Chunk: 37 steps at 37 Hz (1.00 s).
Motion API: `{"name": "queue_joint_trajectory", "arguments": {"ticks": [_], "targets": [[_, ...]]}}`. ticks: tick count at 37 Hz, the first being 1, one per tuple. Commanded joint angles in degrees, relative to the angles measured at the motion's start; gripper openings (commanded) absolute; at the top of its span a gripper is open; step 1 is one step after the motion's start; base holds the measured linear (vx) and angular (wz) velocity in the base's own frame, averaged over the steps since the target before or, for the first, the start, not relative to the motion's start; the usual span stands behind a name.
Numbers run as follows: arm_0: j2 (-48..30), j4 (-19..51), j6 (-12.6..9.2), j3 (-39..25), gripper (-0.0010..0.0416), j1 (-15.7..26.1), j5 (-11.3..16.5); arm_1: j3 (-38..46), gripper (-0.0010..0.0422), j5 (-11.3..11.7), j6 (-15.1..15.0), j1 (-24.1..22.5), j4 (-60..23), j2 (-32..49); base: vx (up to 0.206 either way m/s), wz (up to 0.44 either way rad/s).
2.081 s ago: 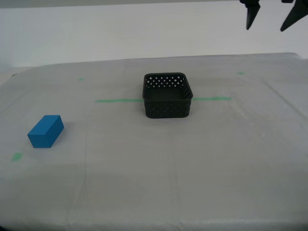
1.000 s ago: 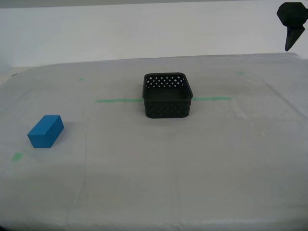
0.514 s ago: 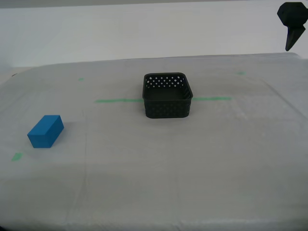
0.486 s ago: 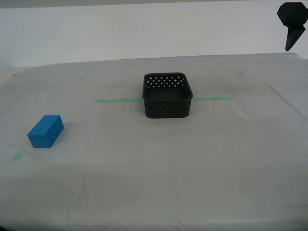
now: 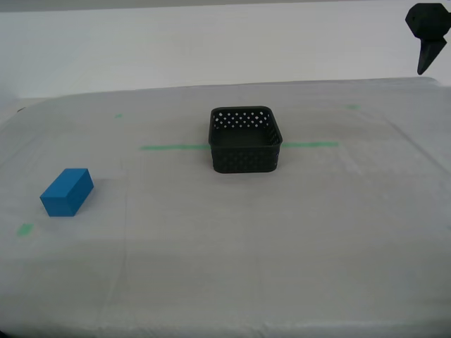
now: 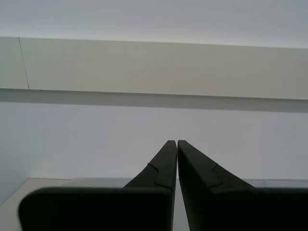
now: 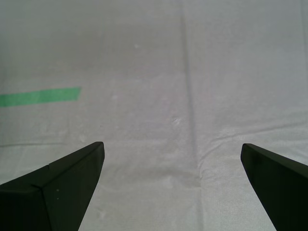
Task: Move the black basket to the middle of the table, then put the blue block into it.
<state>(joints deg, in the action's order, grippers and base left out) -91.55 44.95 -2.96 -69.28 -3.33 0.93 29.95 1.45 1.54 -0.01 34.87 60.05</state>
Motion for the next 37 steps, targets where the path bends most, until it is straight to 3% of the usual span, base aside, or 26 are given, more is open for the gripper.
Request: {"name": "queue_joint_trajectory", "arguments": {"ticks": [1,5,11,17,22,29,37], "targets": [[0.0,-0.1,0.1,0.0,0.0398,0.0,0.1,0.0,0.0000,0.2,0.1,0.0,0.3,0.0,0.000,0.000],[0.0,-0.1,0.1,0.0,0.0399,0.0,0.1,0.1,0.0000,0.2,0.9,0.0,0.3,0.0,0.000,0.000],[0.0,-0.1,0.1,0.0,0.0399,0.0,0.1,0.2,0.0000,0.2,7.7,0.0,0.3,0.0,0.000,0.000],[0.0,-0.1,0.1,0.0,0.0399,0.0,0.1,0.3,0.0000,0.1,7.7,0.0,-1.2,-0.1,0.000,0.000],[0.0,-0.2,0.1,0.0,0.0399,0.0,0.1,1.5,0.0000,-4.2,7.7,-0.1,-7.4,-0.5,0.000,0.000],[0.0,-0.2,0.1,0.0,0.0399,0.0,0.1,4.0,0.0000,-6.5,7.4,-0.1,-16.2,-0.5,0.000,0.000],[0.0,-0.2,0.1,0.0,0.0399,0.0,0.1,7.9,0.0000,-6.9,6.1,-0.5,-30.0,-0.5,0.000,0.000]]}}
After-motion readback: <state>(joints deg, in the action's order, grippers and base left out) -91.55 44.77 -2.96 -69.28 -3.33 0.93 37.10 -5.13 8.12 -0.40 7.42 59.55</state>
